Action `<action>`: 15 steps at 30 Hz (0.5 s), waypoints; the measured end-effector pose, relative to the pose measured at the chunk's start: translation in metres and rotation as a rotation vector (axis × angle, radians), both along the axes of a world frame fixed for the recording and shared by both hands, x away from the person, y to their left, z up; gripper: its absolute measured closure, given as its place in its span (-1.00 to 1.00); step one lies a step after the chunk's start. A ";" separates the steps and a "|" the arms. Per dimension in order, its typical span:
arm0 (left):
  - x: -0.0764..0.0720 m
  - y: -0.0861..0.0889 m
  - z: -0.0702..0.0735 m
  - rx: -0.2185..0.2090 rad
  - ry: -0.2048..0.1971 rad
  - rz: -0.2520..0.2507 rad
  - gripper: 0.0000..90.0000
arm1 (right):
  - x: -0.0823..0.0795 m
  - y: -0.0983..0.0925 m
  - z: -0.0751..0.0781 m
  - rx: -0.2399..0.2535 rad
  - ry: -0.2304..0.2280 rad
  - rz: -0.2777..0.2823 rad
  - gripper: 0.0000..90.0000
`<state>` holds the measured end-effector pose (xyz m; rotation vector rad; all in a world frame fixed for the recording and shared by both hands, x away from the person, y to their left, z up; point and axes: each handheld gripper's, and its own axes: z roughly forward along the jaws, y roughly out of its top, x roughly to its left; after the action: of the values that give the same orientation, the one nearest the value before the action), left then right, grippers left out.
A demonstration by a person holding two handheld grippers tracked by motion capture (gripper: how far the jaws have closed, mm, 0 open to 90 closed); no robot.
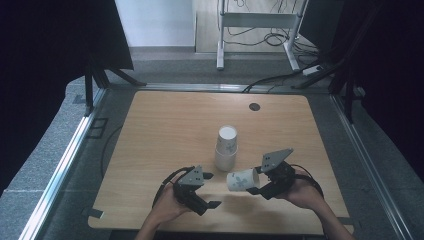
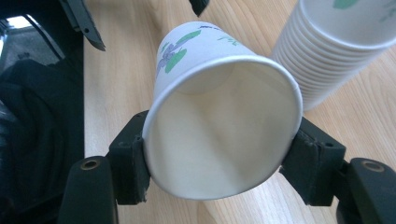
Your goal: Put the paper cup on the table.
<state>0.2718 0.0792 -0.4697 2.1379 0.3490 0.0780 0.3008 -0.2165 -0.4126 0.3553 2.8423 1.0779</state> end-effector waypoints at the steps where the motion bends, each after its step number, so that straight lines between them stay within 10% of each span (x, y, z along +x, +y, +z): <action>1: 0.000 0.001 -0.001 0.003 0.003 0.006 -0.84 | 0.001 -0.001 0.000 -0.005 -0.001 -0.002 -0.28; 15: -0.001 0.008 -0.014 0.027 0.017 0.069 -0.91 | 0.012 -0.014 0.006 -0.096 0.009 -0.065 -0.28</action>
<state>0.2710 0.0871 -0.4837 2.1539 0.4337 0.1045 0.3127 -0.2310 -0.4063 0.4419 2.8557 0.9261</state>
